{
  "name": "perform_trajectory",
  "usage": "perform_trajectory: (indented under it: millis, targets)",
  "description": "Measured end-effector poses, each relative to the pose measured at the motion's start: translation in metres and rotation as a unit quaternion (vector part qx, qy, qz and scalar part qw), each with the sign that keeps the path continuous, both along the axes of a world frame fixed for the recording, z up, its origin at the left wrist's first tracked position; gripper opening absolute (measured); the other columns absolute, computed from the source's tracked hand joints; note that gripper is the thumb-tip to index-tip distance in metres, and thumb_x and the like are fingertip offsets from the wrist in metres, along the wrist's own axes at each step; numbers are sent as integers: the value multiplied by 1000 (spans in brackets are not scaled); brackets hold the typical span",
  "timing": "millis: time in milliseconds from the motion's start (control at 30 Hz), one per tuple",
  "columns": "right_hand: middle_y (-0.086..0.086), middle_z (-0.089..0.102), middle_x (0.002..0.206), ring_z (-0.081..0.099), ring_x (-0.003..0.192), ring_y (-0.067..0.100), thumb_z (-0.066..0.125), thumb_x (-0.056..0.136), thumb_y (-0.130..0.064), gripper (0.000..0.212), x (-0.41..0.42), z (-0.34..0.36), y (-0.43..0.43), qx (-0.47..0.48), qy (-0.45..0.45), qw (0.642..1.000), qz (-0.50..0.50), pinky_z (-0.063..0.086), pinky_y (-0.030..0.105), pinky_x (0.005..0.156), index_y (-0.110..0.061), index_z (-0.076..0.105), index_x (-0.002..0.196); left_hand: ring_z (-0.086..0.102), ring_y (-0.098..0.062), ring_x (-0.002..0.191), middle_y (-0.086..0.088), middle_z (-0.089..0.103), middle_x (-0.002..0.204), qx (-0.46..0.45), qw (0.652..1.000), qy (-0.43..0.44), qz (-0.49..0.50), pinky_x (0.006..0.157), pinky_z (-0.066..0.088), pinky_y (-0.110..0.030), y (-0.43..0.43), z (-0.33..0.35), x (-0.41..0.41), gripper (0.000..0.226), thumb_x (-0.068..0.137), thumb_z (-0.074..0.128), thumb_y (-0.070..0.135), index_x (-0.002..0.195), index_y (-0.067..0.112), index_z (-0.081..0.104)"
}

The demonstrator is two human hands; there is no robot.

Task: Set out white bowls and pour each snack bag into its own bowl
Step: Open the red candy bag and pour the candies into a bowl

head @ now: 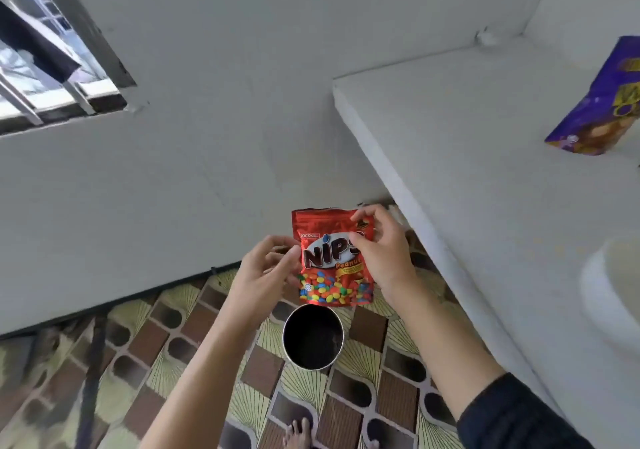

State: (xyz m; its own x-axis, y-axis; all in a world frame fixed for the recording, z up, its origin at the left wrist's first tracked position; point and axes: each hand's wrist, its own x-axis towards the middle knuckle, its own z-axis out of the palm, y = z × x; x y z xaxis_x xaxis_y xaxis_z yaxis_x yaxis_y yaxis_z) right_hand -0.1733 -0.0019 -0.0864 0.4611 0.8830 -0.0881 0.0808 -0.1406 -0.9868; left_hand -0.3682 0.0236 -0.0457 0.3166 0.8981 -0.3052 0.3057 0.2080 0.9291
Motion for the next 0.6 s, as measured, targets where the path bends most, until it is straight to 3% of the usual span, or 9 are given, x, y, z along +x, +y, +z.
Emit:
perform_trajectory:
  millis: [100,200,300,400,533,600]
  targets:
    - [-5,69,115,67,107,11,65,91,-6,24,-11,-63,17,-40,-12,999,13,60,27,78,-29,57,93,66,-10,68,-18,72,94,-37,999,20,11,60,54,-20,14,-55,-12,15,101,57,29,108,19,67]
    - [-5,69,112,68,106,12,65,91,-5,30,-18,-148,31,-76,-25,997,18,60,31,79,-33,56,89,66,-9,72,-7,71,87,-59,997,39,7,70,54,-28,27,-130,-24,15,101,57,32,104,22,68]
    - [-7,70,113,68,104,10,65,92,-4,28,-24,-244,36,-102,-43,994,17,58,24,73,-31,56,91,65,-13,76,-8,72,91,-93,994,50,9,79,55,-36,36,-219,-31,14,101,58,32,103,24,69]
    - [-7,68,116,66,104,5,63,95,-7,21,-33,-335,34,-119,-61,990,43,56,15,65,-27,58,95,63,-15,75,-8,71,92,-127,990,60,14,73,52,-33,40,-304,-33,17,102,58,29,107,16,68]
    - [-9,68,116,65,111,12,63,97,-15,17,-43,-430,29,-180,-26,977,111,61,36,85,-31,65,102,61,-16,72,-8,68,89,-154,985,73,22,71,49,-31,44,-390,-35,18,103,57,26,108,12,66]
    - [-13,67,118,62,116,11,65,97,-19,18,-47,-450,28,-206,-6,968,143,56,28,90,-30,68,110,61,-16,73,-7,69,90,-163,983,81,32,74,51,-33,46,-412,-35,17,103,57,27,108,14,67]
